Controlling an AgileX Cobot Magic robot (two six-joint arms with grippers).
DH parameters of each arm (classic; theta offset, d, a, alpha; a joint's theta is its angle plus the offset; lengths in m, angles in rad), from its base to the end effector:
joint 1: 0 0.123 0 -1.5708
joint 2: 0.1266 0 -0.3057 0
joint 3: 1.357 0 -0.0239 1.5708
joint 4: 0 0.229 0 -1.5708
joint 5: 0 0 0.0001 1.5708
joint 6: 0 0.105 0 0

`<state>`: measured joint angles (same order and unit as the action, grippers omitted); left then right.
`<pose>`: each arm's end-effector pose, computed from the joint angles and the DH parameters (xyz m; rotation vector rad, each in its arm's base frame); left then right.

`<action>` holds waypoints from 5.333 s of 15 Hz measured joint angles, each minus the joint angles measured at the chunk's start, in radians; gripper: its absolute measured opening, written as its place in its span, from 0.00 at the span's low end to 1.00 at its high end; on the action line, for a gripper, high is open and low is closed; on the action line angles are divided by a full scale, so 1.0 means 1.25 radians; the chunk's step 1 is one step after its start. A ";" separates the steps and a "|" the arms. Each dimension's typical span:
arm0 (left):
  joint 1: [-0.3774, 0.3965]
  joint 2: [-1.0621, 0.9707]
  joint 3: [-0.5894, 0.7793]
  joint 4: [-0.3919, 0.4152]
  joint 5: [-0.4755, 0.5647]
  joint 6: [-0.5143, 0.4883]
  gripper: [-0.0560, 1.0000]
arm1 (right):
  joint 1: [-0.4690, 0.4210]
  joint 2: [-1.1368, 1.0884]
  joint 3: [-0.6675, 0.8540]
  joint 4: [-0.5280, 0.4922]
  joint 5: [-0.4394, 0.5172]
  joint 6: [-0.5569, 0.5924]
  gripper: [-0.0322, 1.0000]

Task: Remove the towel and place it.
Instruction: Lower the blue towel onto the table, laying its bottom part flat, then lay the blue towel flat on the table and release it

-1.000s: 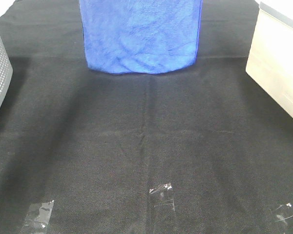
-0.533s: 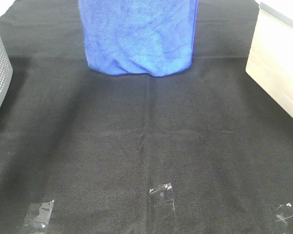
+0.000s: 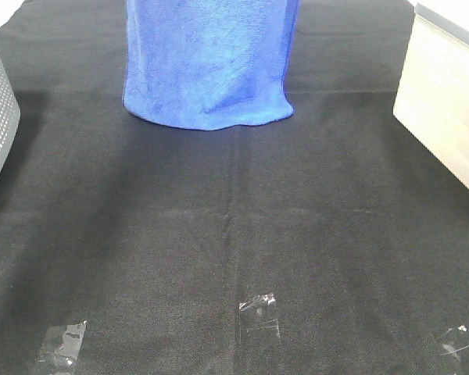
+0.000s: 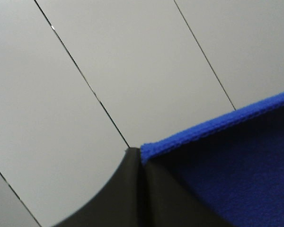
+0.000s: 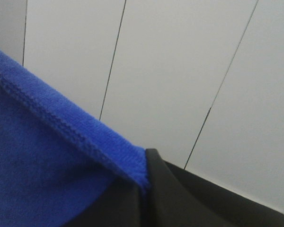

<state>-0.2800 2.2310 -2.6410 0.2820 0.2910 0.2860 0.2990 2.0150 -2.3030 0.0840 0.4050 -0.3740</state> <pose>0.4911 -0.1325 0.4915 0.4901 1.2688 0.2870 0.4523 0.1431 0.4833 -0.4939 1.5212 0.0282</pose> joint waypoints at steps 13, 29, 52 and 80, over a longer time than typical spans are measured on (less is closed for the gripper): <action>-0.018 -0.178 0.042 -0.250 0.737 -0.063 0.05 | 0.000 -0.192 0.026 0.126 0.652 0.058 0.03; -0.017 -0.767 0.889 -0.382 0.740 -0.090 0.05 | 0.005 -0.522 0.675 0.340 0.649 0.098 0.03; -0.017 -0.994 1.600 -0.667 0.722 -0.086 0.05 | 0.007 -0.762 1.287 0.469 0.644 0.151 0.03; -0.062 -0.436 1.583 -0.658 0.663 -0.006 0.05 | 0.006 -0.178 1.413 0.510 0.575 0.005 0.03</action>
<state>-0.3580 1.6860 -0.6620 -0.5410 1.1200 0.2790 0.3070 1.7920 -0.5370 0.7210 1.1240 -0.3680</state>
